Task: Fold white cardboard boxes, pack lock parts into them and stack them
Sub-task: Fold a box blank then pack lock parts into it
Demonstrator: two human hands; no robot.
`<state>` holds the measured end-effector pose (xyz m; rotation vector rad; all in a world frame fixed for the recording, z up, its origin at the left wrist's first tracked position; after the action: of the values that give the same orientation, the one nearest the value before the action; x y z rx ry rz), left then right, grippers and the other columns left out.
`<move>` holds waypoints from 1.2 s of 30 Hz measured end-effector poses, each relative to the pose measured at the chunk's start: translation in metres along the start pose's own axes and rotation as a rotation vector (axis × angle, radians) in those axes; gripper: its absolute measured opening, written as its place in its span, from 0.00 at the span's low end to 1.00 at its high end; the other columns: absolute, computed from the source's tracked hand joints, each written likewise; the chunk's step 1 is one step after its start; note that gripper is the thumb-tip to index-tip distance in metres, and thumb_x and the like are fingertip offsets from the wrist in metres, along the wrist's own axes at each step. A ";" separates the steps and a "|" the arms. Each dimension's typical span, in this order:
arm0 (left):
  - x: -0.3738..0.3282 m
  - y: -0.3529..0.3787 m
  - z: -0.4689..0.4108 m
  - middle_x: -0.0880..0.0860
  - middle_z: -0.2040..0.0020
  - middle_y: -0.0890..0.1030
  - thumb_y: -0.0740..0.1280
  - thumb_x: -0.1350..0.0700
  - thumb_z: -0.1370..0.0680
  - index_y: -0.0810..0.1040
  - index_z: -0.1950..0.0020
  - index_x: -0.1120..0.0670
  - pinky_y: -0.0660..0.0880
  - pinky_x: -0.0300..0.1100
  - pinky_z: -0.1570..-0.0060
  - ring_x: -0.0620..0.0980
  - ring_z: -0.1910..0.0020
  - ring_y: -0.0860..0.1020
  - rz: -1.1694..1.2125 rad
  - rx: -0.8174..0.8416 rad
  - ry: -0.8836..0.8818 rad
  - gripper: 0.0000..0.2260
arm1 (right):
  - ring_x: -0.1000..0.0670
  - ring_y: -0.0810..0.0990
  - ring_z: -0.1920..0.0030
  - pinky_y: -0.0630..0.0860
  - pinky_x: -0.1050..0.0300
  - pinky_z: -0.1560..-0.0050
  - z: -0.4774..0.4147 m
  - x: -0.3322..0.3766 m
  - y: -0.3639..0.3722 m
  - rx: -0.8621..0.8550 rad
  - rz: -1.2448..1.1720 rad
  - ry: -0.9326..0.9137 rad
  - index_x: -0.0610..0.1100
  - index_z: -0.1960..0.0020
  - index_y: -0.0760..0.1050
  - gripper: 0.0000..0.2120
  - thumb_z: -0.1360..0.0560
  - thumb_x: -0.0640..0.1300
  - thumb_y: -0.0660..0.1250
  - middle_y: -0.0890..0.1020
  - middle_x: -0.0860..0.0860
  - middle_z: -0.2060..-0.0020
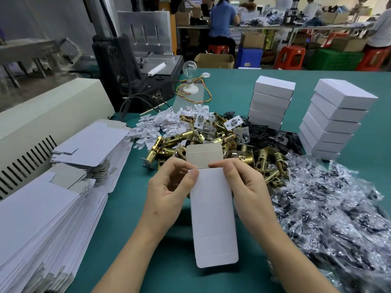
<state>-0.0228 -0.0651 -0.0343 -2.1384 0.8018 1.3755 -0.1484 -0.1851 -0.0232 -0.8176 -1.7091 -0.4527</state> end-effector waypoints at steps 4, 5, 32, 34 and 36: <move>-0.001 -0.003 -0.001 0.45 0.52 0.82 0.70 0.44 0.21 0.80 0.53 0.44 0.76 0.37 0.57 0.44 0.53 0.80 -0.029 -0.013 0.015 0.05 | 0.56 0.82 0.55 0.77 0.63 0.59 0.000 0.000 0.002 0.034 -0.008 0.000 0.54 0.51 0.84 0.13 0.17 0.55 0.61 0.85 0.55 0.53; -0.001 -0.003 -0.001 0.45 0.49 0.83 0.70 0.45 0.21 0.80 0.53 0.44 0.78 0.40 0.55 0.47 0.49 0.81 -0.031 -0.010 0.022 0.05 | 0.57 0.82 0.55 0.77 0.63 0.59 0.000 0.000 0.002 0.042 -0.009 0.001 0.54 0.51 0.84 0.13 0.17 0.55 0.62 0.85 0.55 0.52; 0.001 0.001 -0.002 0.52 0.48 0.87 0.71 0.41 0.23 0.85 0.50 0.45 0.81 0.46 0.51 0.55 0.49 0.84 0.078 0.062 -0.140 0.10 | 0.54 0.84 0.52 0.78 0.64 0.54 0.001 -0.003 -0.002 -0.004 -0.008 -0.036 0.55 0.49 0.79 0.02 0.21 0.51 0.71 0.85 0.54 0.54; 0.006 0.002 -0.002 0.51 0.47 0.87 0.72 0.42 0.25 0.86 0.48 0.45 0.81 0.41 0.51 0.50 0.48 0.85 0.102 0.090 -0.186 0.11 | 0.53 0.84 0.50 0.80 0.60 0.54 0.000 -0.005 -0.003 -0.010 -0.015 -0.014 0.55 0.47 0.79 0.06 0.22 0.55 0.72 0.85 0.54 0.52; 0.007 0.001 -0.002 0.51 0.46 0.87 0.73 0.45 0.24 0.87 0.45 0.45 0.81 0.40 0.49 0.48 0.46 0.84 0.121 0.081 -0.215 0.10 | 0.51 0.85 0.49 0.81 0.55 0.53 0.000 -0.008 -0.002 0.008 -0.052 0.033 0.55 0.45 0.79 0.12 0.25 0.59 0.72 0.86 0.53 0.50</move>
<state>-0.0200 -0.0684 -0.0405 -1.8689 0.8956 1.5746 -0.1485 -0.1890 -0.0309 -0.7574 -1.7038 -0.4920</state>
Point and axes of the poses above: each hand's wrist, its own z-axis away from the middle knuckle, its own y-axis out of the palm, x = y × z, the point moved 7 cm from there along -z, towards the middle knuckle
